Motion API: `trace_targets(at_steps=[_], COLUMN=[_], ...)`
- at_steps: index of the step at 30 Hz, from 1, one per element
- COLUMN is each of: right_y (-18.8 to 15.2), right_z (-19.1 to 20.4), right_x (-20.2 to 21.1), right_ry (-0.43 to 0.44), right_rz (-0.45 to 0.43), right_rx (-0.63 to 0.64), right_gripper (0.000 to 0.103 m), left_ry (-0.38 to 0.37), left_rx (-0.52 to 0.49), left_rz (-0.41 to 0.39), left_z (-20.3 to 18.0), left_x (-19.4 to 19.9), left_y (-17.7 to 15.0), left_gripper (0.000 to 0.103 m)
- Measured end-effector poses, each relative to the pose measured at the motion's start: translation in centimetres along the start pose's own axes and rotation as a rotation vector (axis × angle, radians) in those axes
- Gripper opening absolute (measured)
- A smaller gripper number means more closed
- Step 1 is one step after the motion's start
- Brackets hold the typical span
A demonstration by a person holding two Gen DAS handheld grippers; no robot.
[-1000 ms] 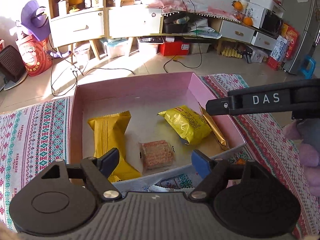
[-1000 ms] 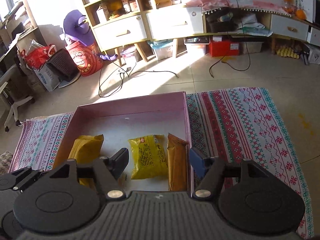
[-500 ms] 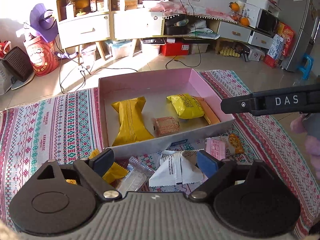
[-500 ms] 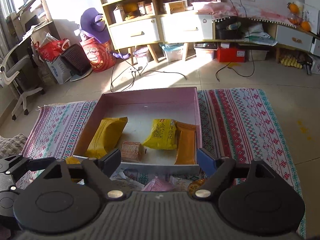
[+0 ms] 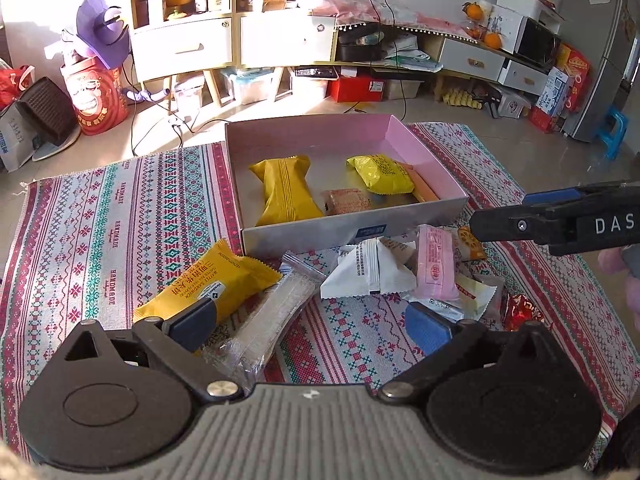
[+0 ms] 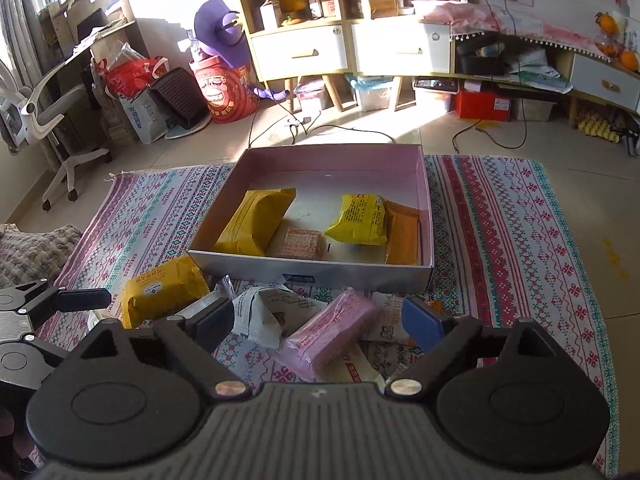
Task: Organize snacks
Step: 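Move both tools back toward the red candies and white pecan bag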
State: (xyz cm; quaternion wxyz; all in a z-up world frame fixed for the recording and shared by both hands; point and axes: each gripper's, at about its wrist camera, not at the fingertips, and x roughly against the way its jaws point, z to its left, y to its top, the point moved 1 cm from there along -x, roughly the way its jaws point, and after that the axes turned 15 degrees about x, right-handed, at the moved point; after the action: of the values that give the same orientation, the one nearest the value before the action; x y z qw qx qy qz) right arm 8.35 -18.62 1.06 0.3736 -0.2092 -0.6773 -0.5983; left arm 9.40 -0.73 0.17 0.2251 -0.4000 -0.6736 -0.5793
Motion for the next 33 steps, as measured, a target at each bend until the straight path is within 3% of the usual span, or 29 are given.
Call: trace_targets(at_steps=[12,23,33], right_y=[-2.1,-4.3,-6.9], right_z=[2.9,5.7,8.5], right_x=[0.2,-0.2,-1.2], right_ry=[0.052,0.065,0.106], right_rz=[-0.004,-0.023,-0.055], right_rx=[0.043,0.133,0.232], right_gripper=[0.093,0.094,0.095], left_ry=[0.051,0.074,0.104], left_rx=[-0.021,0.044,-0.017], left_rz=[-0.020,-0.010,-0.093], left_z=[2.5,6.7,9.5], left_x=[1.2,1.9,1.7], left_y=[-2.8,-5.6,-7.3], left_gripper=[0.103,0.103,0.103])
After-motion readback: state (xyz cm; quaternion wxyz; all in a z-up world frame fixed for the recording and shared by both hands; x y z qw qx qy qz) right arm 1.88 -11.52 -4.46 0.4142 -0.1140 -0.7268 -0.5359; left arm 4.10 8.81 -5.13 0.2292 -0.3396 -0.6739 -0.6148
